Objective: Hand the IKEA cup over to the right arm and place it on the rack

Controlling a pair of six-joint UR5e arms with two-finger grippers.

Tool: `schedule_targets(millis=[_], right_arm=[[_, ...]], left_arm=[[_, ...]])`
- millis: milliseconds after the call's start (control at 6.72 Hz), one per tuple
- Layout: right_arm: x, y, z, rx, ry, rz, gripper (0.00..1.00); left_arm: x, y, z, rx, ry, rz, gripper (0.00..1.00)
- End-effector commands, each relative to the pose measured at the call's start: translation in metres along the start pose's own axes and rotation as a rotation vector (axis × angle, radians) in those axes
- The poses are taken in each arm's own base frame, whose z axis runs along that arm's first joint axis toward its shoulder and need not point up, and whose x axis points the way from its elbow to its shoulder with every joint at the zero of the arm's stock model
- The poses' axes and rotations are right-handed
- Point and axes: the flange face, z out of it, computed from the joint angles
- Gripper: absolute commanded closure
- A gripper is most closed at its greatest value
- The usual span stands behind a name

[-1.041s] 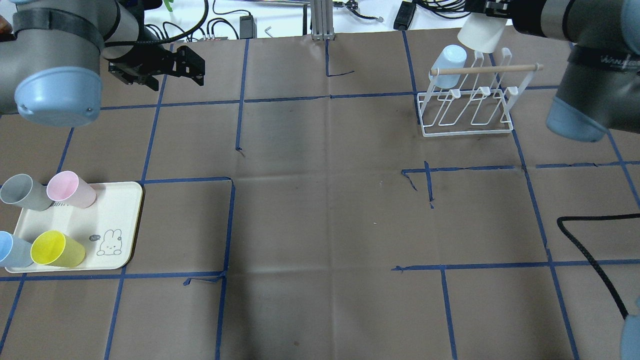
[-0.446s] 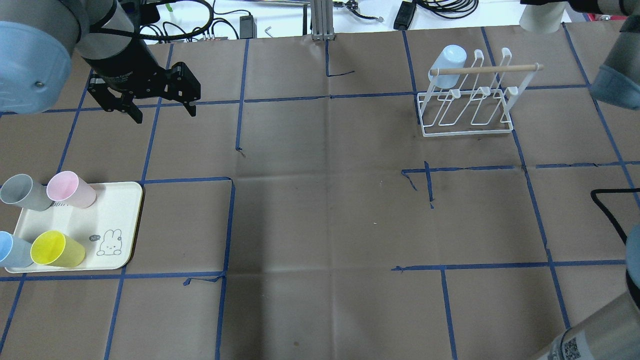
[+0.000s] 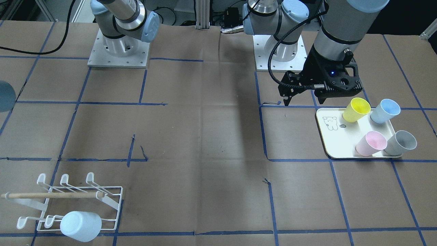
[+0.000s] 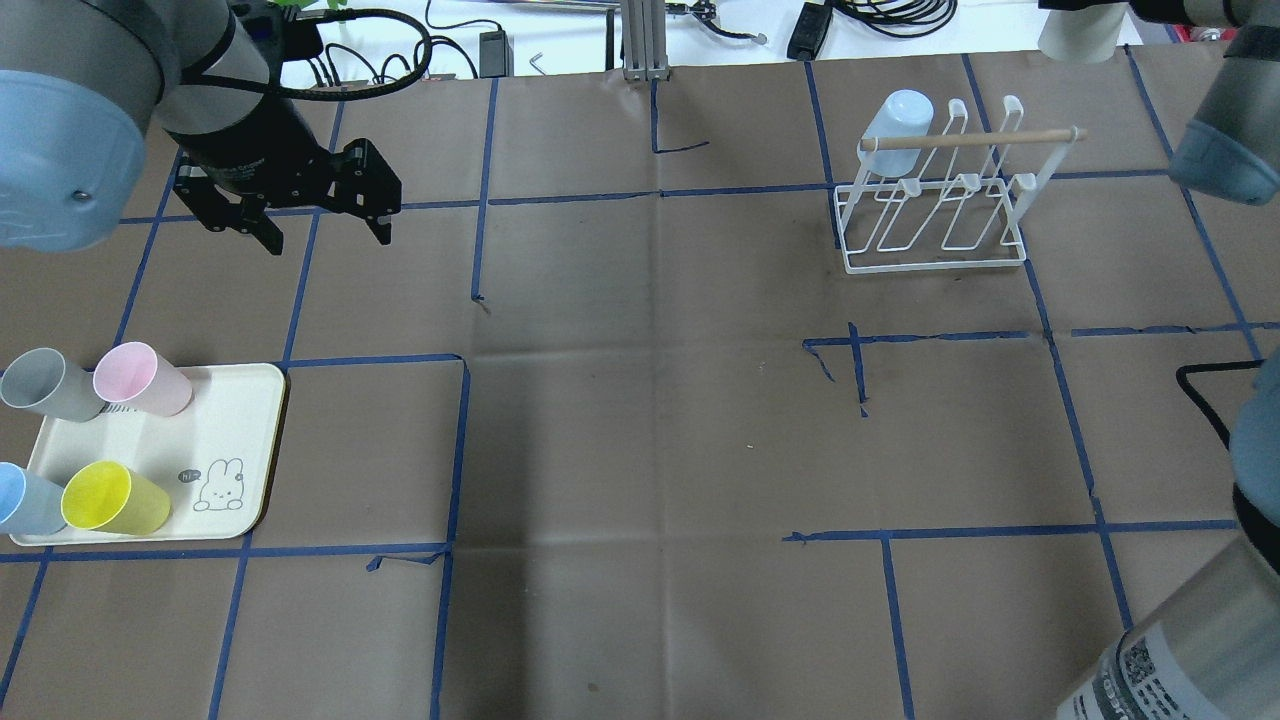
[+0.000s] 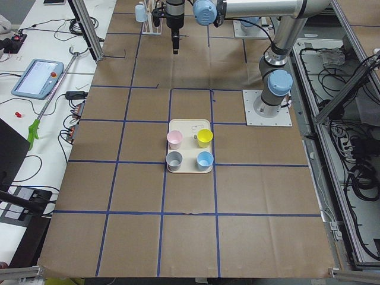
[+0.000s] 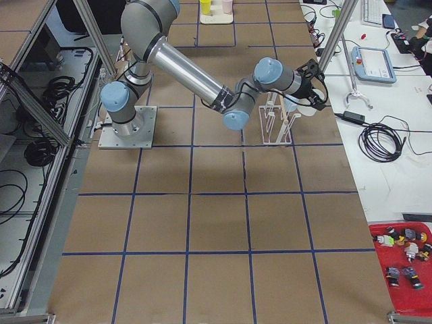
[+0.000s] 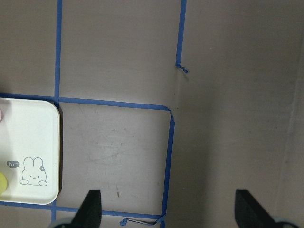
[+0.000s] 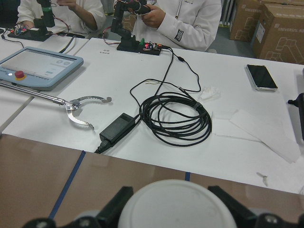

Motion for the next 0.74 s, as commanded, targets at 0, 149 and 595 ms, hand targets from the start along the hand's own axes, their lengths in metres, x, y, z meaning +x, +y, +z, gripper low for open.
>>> schedule_targets(millis=[0,149,595], right_arm=[[-0.012,0.021,0.015,-0.039,-0.029,0.016,0.83],[-0.014,0.029,0.021,-0.05,-0.035,0.023,0.83],[-0.024,0.043,0.031,-0.078,-0.057,0.03,0.83]], left_arm=[[0.001,-0.004,-0.004,0.042,0.008,0.001,0.01],[0.001,-0.004,-0.004,0.042,0.01,0.001,0.01],[0.0,-0.003,-0.005,0.036,0.029,-0.006,0.01]])
